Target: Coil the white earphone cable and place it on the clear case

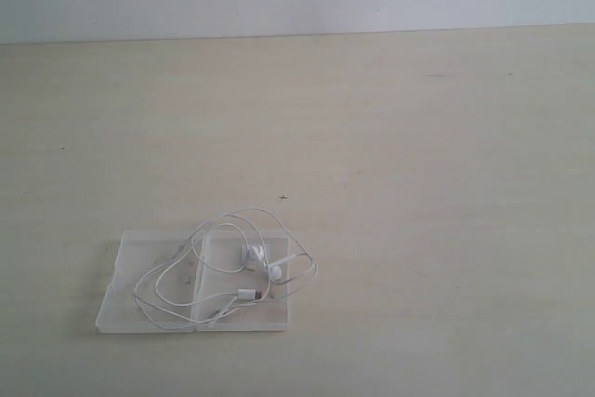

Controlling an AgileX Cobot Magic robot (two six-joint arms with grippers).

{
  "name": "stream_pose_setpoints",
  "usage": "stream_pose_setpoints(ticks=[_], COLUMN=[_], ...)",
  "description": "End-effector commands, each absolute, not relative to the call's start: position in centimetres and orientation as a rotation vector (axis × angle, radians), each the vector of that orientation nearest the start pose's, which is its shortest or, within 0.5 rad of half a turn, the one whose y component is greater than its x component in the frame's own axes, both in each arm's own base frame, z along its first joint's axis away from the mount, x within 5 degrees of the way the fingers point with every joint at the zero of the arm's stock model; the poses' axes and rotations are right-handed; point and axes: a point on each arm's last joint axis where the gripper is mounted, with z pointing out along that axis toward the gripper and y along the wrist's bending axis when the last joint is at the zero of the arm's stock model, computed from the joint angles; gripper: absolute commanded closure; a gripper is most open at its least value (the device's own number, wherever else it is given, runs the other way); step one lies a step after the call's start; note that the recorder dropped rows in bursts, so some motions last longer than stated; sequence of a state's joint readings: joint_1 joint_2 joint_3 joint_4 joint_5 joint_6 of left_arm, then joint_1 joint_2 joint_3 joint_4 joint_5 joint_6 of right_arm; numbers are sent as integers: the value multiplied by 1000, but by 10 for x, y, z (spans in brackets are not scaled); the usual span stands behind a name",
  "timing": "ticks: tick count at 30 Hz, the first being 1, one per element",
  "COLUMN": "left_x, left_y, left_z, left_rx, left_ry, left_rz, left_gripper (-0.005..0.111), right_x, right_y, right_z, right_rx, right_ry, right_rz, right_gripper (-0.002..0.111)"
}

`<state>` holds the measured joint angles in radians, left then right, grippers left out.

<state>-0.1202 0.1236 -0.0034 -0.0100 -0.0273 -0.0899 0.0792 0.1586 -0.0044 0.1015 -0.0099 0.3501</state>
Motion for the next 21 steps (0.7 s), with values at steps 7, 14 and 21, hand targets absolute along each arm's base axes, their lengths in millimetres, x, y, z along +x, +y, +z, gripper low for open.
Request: stream_pose_setpoints(ticks=[7,14,21], left_x=[66,66,66], left_y=[-8,-8,-8], left_z=[209,209,209], left_rx=[7,9,9], left_ry=[1574,1574,1574], left_rz=[-177,-176,-176], left_gripper=[107,107,107], right_x=[69,69,69], right_y=[5,5,5], right_z=[204,204,204], right_rx=[302,302,303], right_ry=[1624,1624,1624], right_rz=[394,394,395], right_gripper=[108,108,108])
